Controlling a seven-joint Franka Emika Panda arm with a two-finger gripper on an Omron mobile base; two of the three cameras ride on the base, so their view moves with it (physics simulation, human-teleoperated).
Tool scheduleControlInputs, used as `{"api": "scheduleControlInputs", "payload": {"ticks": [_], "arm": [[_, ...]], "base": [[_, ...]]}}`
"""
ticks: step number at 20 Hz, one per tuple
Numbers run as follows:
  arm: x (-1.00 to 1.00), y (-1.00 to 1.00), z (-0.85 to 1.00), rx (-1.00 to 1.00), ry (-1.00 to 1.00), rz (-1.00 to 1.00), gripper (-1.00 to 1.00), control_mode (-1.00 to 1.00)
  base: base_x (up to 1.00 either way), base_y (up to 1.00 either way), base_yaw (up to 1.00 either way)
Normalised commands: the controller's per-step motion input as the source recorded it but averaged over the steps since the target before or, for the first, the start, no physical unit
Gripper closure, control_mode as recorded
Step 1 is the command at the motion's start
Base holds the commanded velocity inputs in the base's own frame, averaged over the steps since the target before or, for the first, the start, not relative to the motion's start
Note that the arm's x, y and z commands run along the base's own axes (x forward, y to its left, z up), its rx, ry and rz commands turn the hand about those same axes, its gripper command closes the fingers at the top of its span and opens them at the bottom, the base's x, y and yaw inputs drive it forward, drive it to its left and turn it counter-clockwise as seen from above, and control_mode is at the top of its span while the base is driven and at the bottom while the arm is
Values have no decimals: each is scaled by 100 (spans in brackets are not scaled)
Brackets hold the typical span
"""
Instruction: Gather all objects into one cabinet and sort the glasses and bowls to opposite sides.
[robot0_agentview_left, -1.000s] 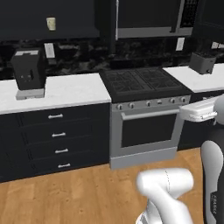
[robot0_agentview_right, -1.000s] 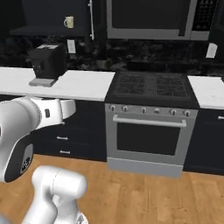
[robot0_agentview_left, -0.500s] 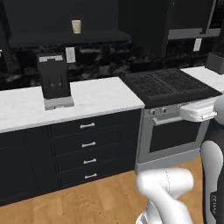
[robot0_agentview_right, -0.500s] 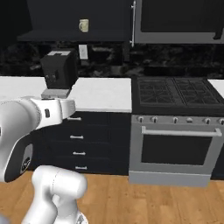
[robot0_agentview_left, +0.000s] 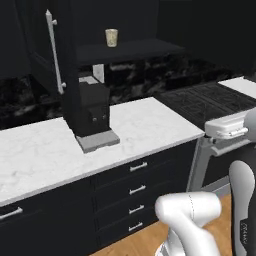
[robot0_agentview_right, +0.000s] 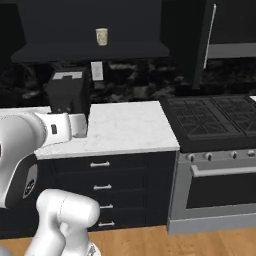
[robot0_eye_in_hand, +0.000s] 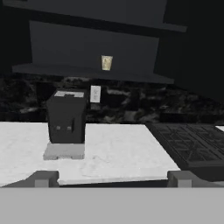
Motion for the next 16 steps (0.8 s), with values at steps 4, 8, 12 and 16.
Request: {"api": "scheduleControlInputs", "payload": {"ticks": [4, 8, 12, 16], "arm": [[0, 0, 0, 0, 0, 0, -100, 100], [0, 0, 0, 0, 0, 0, -100, 100], [0, 0, 0, 0, 0, 0, -100, 100], [2, 2, 0, 2, 2, -2, -100, -100]], "base": [[100, 93, -40], [99, 83, -37], [71, 66, -31], [11, 12, -6]]}}
